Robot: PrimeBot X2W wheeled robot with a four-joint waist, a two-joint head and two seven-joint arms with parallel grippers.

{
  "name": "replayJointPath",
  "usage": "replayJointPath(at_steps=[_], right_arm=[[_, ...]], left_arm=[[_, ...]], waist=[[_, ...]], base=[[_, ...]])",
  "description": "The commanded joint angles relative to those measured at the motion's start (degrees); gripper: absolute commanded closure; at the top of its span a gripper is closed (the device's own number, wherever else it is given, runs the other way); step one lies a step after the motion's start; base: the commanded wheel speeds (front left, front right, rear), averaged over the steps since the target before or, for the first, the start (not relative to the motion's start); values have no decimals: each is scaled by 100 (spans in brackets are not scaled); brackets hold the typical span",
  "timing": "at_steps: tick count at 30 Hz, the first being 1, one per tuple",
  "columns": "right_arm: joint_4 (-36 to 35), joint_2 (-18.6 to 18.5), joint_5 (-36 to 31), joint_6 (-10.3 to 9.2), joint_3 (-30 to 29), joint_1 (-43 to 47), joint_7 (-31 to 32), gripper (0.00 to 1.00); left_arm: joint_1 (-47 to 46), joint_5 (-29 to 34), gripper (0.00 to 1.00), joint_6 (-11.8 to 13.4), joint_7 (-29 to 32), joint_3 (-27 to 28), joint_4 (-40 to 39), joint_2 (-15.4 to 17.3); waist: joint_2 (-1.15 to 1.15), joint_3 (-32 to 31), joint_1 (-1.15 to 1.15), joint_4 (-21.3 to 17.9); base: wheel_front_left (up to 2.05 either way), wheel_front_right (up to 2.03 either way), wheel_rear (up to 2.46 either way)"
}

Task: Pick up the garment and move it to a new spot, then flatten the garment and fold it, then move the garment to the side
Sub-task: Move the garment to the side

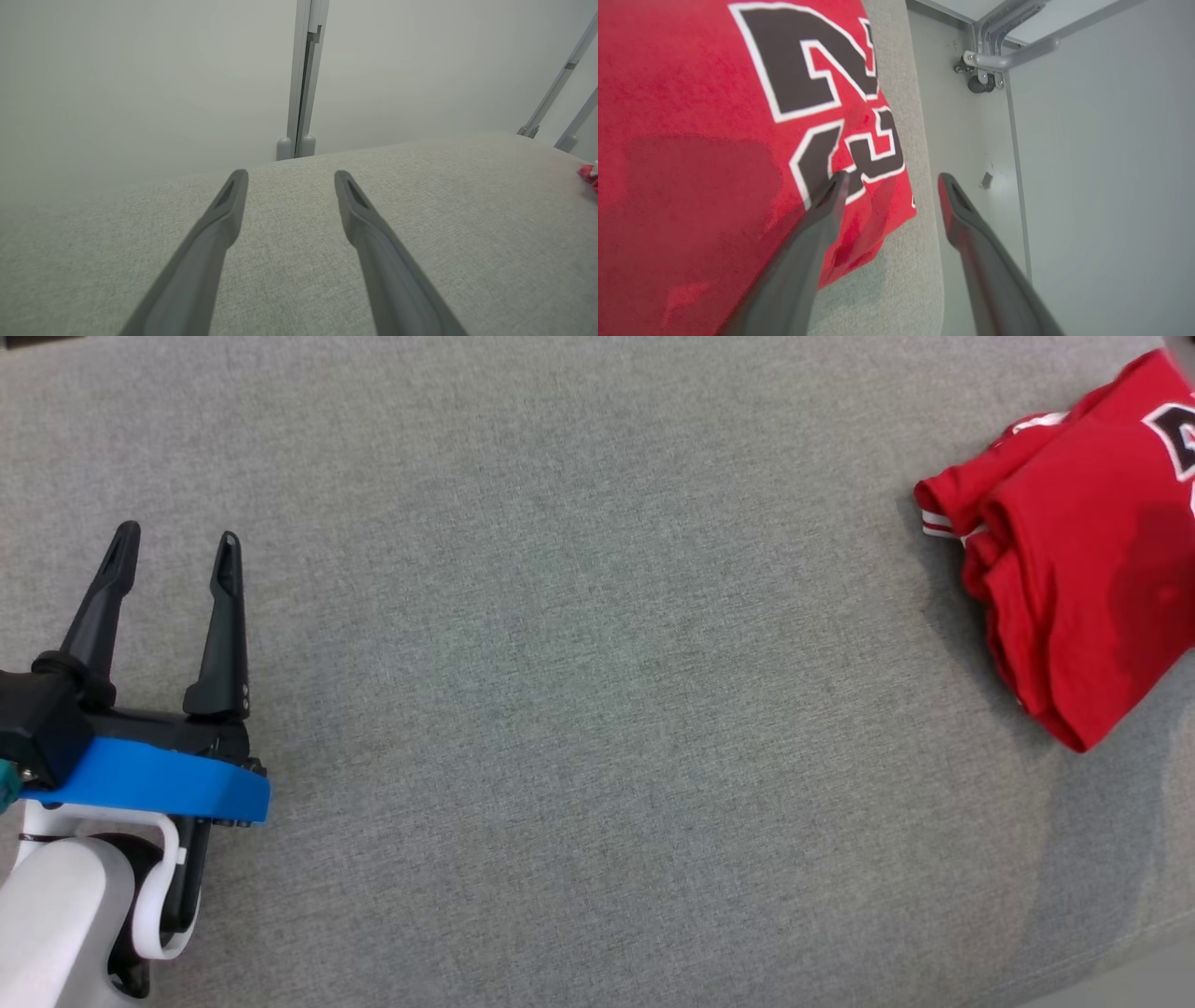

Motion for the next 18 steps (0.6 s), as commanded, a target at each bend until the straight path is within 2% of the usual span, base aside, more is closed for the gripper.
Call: replayJointPath(at_steps=[1, 4, 8, 15, 18], right_arm=[[150, 119, -112, -1, -212, 108, 125, 0], [201, 402, -217, -1, -580, 180, 59, 0], [-136, 836, -91, 0, -984, 520, -458, 0], [-1859, 1517, 247, 0, -1059, 1863, -1902, 0], [-2691, 1729, 322, -1, -1019, 2652, -2308, 0]], left_arm=[[-17, 26, 0, 12, -21, -11, 25, 6], [34, -10, 0, -19, -90, -68, 121, -81], [152, -132, 0, -45, -305, -83, 369, -287], [608, -409, 0, -60, -635, -42, 862, -648], [850, -511, 0, -119, -730, -8, 1058, -777]], waist=[[0, -72, 0, -16], [0, -278, 0, -7], [0, -710, 0, 54], [0, -1528, 0, 241], [0, -1812, 0, 390]], base=[[0, 0, 0], [0, 0, 0], [0, 0, 0], [0, 0, 0], [0, 0, 0]])
